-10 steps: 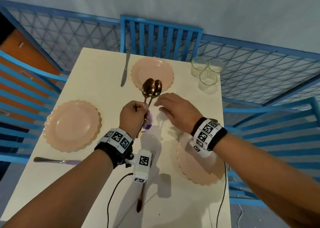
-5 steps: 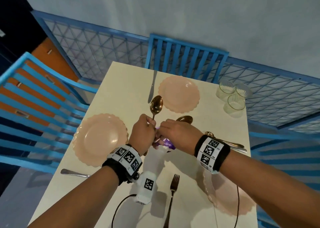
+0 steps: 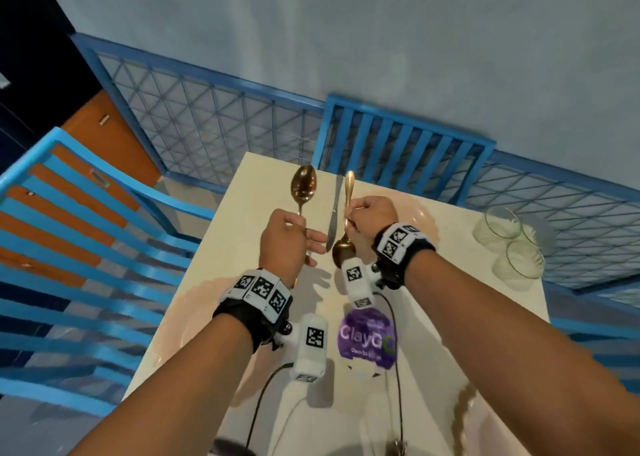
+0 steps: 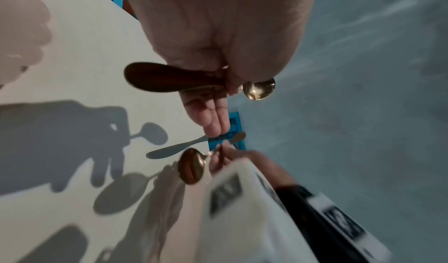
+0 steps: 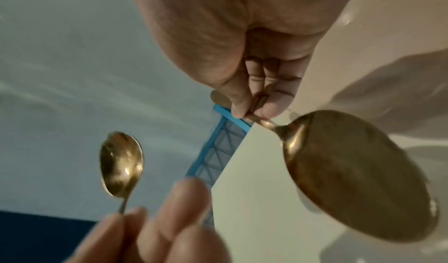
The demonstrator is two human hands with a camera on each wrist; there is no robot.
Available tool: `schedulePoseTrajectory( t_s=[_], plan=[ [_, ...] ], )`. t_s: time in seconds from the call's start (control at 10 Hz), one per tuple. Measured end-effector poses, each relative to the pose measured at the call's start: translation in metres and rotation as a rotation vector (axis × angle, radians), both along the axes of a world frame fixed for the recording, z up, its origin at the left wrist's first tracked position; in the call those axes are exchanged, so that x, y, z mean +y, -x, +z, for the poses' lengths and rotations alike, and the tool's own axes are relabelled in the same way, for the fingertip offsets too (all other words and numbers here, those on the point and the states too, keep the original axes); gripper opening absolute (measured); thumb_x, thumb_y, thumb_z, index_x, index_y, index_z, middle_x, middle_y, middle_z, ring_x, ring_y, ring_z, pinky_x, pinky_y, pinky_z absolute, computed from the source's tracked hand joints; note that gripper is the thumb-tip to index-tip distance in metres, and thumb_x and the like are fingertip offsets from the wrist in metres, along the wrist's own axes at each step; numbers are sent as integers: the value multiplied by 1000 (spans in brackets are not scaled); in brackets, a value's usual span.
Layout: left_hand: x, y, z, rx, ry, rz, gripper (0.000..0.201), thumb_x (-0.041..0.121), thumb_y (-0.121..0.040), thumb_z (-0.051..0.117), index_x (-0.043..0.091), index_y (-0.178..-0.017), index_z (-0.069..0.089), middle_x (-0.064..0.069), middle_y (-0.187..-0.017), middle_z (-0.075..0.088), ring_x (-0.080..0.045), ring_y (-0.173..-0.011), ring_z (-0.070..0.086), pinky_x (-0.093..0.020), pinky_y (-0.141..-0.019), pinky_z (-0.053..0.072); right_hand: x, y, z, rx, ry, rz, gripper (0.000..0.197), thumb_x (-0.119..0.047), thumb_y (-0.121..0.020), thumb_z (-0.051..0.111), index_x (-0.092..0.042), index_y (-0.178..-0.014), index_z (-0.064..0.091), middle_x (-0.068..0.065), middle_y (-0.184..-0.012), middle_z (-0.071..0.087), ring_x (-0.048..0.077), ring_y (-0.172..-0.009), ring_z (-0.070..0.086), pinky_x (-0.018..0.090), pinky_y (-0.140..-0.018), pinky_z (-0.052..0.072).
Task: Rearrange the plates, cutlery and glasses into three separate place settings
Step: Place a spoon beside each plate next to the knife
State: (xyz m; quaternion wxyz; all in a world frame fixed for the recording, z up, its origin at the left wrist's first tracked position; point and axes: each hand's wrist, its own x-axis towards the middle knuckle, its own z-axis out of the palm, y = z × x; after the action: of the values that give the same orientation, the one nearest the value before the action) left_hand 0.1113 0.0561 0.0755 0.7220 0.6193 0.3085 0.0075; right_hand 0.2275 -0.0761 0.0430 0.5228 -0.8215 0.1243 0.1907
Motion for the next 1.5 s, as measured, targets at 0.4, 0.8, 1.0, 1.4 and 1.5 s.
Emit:
schedulePoseTrajectory(
  t_s=[0.4,0.8,1.0,1.4,1.5],
  plan=[
    [33,-42,-33,4,-3,-7,16,3,-98,35,15,-93,44,-24,-83,74,-27,-59,63,-26,-43,44,60,-82,-100,40,200,83,13,-18,-84,70,-17,-97,69,10,-109,74,26,-100,72,36,-84,62],
    [42,-37,-48,28,-5,-16,12,6,-100,38,14,-97,46,-15,-79,77,-25,-58,66,-25,-43,41,78,-85,-102,-110,679,170,24,-13,-88,64,0,-108,69,1,-67,51,16,-62,51,21,-40,25],
    [40,-31,-50,31,5,-23,10,7,-102,38,13,-98,46,-18,-80,76,-26,-60,67,-25,-42,42,74,-87,-105,-113,586,70,34,-6,-84,68,-5,-119,66,11,-104,71,29,-94,70,32,-73,59],
    [40,-20,-53,42,0,-17,12,7,-104,39,13,-96,47,-21,-85,76,-27,-60,66,-21,-38,42,67,-87,-100,-149,545,60,41,-12,-90,66,-8,-130,59,12,-111,70,29,-98,69,29,-68,51],
    [40,-15,-52,38,5,-11,12,7,-104,39,11,-97,48,-22,-86,75,-27,-61,64,-20,-37,41,65,-89,-95,-136,538,46,36,-18,-86,74,-6,-118,62,11,-108,71,28,-98,69,28,-68,49]
  ],
)
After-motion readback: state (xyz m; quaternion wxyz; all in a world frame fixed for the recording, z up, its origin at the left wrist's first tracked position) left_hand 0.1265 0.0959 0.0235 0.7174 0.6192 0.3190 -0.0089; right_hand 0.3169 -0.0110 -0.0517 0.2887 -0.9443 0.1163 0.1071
